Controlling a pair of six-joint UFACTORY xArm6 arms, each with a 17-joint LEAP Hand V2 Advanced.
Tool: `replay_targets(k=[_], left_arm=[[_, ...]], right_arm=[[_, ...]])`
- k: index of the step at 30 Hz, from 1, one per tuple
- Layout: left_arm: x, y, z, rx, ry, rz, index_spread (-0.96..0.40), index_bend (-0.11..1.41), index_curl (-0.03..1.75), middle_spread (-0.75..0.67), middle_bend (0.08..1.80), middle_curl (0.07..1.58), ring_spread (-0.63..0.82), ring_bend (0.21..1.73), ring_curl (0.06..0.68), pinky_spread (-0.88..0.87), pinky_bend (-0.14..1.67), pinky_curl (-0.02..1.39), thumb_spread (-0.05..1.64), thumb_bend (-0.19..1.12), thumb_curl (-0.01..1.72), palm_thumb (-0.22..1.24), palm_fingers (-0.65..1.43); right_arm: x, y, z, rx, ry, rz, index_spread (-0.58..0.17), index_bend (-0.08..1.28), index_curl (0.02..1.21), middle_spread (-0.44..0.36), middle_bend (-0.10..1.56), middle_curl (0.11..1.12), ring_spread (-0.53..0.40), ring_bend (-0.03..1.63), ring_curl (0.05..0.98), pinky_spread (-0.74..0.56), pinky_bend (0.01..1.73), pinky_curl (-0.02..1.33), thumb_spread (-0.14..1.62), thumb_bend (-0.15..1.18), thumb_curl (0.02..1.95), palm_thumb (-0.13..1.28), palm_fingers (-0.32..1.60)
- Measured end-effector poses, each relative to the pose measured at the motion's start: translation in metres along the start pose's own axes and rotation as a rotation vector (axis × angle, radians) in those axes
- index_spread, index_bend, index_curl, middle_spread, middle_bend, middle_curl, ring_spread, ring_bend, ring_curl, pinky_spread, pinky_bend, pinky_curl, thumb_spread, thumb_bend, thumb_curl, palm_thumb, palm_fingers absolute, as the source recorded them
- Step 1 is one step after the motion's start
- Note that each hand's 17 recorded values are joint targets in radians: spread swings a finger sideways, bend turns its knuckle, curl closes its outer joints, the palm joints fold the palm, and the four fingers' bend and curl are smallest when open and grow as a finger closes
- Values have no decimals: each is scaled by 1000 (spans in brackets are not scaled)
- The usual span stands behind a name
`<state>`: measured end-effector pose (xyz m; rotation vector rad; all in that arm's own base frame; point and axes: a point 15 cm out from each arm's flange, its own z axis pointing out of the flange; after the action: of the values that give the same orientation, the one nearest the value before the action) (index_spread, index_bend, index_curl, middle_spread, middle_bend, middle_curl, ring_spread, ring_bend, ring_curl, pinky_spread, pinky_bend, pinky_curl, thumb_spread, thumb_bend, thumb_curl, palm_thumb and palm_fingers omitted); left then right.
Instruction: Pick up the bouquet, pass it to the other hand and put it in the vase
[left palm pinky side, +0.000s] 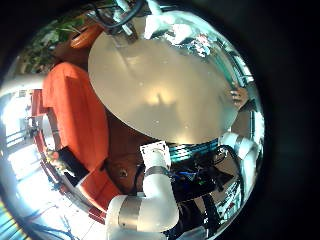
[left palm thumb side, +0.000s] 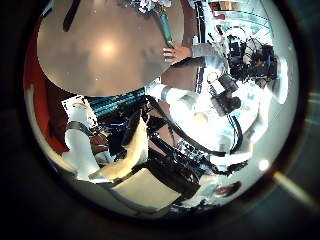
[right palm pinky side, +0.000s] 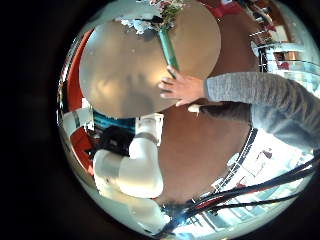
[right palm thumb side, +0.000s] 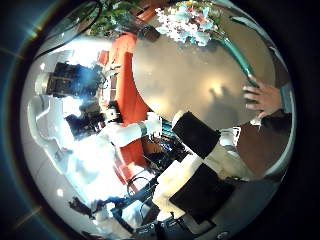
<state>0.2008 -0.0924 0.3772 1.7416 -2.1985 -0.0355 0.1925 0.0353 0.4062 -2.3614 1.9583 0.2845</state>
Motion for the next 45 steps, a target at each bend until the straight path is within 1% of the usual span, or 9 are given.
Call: replay_targets(k=[5,10,14,17,20,25,35,40,45], left_arm=[[2,0,-1,4,17,-2,36,183,366,437,188,302,576,433,210,536,190,287,1062,-24,342,399,90],[2,1,-4,6,20,-8,35,183,366,437,187,302,576,433,210,535,190,286,1062,-24,342,400,91],[5,3,1,-11,14,16,35,183,366,436,187,302,576,433,209,535,190,286,1064,-23,342,404,91],[9,4,2,-15,9,39,35,183,366,436,187,302,576,433,209,535,190,286,1065,-23,341,405,91],[11,8,4,-18,1,60,35,183,365,433,187,302,576,433,209,535,190,285,1066,-24,341,405,91],[15,13,8,-28,-6,94,29,185,367,430,187,301,576,432,209,535,190,285,1065,-24,342,403,92],[21,15,9,-49,-45,202,26,184,369,428,187,301,576,432,208,535,190,284,1065,-24,344,403,92],[15,14,11,-54,-65,236,26,185,369,428,186,300,576,431,208,535,189,283,1069,-24,340,397,93],[8,17,19,-76,-62,260,26,184,370,428,187,300,576,429,208,535,190,283,1071,-24,340,392,92]], right_arm=[[5,-9,-5,34,5,4,-457,188,329,-63,300,364,-14,703,147,338,667,22,1247,-16,331,544,382],[7,-8,-6,32,7,0,-463,183,332,-57,317,369,-14,702,148,339,642,18,1245,-17,330,541,415],[16,-4,-7,41,12,29,-449,177,330,-73,330,372,-30,715,150,327,636,16,1246,-18,327,534,450],[29,-4,-8,46,16,71,-442,174,329,-78,332,373,-40,728,155,305,648,17,1239,-21,326,523,463],[52,-7,-9,53,11,145,-433,173,325,-82,348,376,-56,751,158,275,653,12,1229,-26,324,497,489],[90,-22,-8,70,-6,256,-395,173,323,-74,366,380,-83,793,165,230,665,1,1213,-23,323,474,534],[148,-53,12,-36,-76,402,-350,177,324,-85,415,398,-116,870,183,171,681,-6,1171,-17,343,481,551],[171,-73,40,-137,-122,465,-327,182,333,-92,429,405,-137,891,192,144,680,-7,1149,-17,356,504,532],[187,-88,71,-202,-139,511,-308,187,344,-94,438,413,-149,900,198,118,674,-5,1130,-17,372,533,501]])
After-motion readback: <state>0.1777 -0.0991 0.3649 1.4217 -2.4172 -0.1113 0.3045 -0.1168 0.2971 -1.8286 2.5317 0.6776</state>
